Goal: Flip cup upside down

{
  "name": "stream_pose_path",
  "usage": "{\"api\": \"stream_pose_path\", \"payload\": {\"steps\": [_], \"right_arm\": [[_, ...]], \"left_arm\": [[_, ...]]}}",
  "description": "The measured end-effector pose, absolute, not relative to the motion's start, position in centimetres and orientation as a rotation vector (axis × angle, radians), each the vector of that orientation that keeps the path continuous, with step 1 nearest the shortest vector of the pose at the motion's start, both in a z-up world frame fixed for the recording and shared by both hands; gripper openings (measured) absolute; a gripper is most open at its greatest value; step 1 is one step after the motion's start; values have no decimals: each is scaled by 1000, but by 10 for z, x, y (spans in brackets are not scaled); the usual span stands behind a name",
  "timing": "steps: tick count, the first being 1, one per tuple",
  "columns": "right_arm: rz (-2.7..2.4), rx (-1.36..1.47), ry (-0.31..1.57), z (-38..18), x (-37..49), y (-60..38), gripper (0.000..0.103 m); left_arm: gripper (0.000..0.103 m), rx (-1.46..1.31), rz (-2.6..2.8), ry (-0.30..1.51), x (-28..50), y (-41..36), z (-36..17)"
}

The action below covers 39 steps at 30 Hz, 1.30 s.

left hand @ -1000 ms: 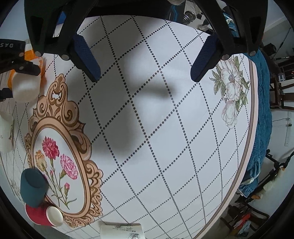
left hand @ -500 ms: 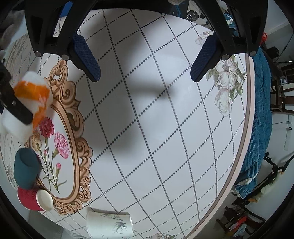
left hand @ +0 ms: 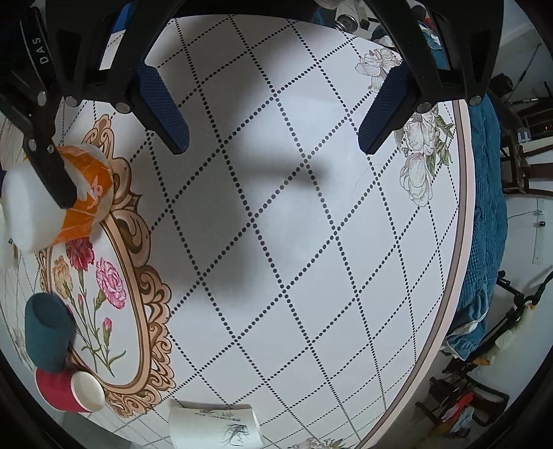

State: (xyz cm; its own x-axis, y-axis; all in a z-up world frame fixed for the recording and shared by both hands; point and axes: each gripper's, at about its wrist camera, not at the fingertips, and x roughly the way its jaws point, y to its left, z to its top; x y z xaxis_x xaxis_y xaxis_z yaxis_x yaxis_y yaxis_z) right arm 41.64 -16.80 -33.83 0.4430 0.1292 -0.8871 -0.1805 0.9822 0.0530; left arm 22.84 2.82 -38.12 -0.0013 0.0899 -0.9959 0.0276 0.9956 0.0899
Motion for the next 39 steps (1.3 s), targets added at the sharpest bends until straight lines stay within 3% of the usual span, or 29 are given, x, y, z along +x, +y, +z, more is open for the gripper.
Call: {"api": "stream_pose_path", "payload": {"steps": [6,7,9,10,28,39], "right_arm": [[150,-13,1135,-338,408,-174,72],[144,-14,1139,-336,406,-174,74],[120,-8,1149,-329,404,-175,92],[104,6,1153,-324,401,-178,94],[-161,29,1120,-208,317,-228,98],[-130,6,1010,-104,241,-228,98]], "left_arm": [[100,109,29,1550,222,20,-371],[100,112,23,1543,221,19,-368],[100,121,10,1523,217,13,-358],[100,127,1,1507,215,13,-352],[101,91,-41,1290,152,-1,-248],[101,89,-69,1089,75,-18,-141]]}}
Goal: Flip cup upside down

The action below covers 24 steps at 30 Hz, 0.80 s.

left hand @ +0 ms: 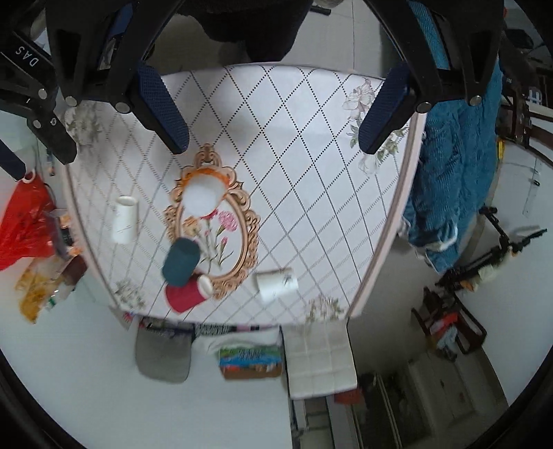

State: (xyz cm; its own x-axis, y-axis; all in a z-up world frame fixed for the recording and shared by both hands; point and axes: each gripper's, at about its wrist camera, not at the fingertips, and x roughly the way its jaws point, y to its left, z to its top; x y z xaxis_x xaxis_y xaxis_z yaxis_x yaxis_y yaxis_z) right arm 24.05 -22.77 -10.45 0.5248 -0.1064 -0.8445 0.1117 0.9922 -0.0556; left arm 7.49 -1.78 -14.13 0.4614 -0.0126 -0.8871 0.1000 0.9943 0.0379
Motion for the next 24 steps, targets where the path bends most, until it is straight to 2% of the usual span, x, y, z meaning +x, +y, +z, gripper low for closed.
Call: {"api": "stream_pose_path", "payload": {"steps": [12,24], "right_arm": [[-119,5,899,-12,154,-227,99],[-105,0,836,38,112,-217,99]], "left_arm": [[101,41,-82,1000,2,-12,-73],[101,30,-88,933,-37,-5,-37]]}}
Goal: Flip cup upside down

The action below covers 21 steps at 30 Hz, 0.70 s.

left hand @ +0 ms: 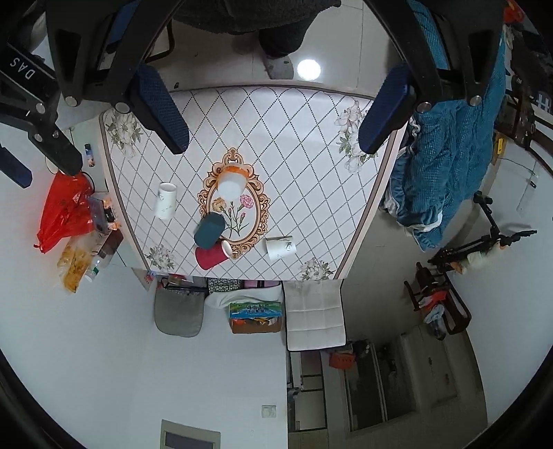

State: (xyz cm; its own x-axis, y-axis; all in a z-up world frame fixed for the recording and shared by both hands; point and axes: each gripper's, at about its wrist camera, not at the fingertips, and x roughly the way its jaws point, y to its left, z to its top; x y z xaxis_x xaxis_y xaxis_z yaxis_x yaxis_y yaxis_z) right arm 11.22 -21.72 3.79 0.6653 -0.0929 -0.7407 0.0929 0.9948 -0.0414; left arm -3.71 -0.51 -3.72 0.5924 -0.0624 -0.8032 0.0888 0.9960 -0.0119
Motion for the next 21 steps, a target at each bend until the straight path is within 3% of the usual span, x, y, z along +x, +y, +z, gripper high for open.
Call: {"api": "stream_pose_path", "payload": {"steps": [21], "right_arm": [[-87,-9,852,38,113,-213,99]], "left_arm": [[101,23,-70,931,-49,4,-36]]}}
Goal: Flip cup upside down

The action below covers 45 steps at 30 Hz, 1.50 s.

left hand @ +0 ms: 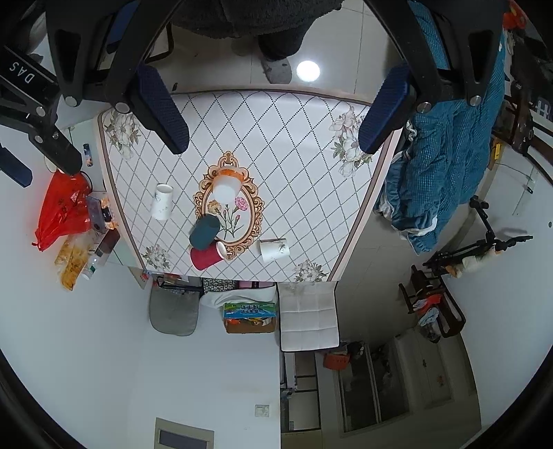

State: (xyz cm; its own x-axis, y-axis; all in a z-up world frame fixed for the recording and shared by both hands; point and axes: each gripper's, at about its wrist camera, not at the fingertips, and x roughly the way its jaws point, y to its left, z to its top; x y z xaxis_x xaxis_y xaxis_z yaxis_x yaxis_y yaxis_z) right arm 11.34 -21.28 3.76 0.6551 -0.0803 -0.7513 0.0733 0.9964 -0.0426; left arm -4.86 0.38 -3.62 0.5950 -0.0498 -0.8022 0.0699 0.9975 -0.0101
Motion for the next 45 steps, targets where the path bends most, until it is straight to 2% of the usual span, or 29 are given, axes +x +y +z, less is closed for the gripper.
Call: {"api": "stream_pose_path", "payload": {"steps": [45], "right_arm": [[-65,33,858,37,112,-224,99]], "left_arm": [[101,19,-64,913,-53,1,-25]]}}
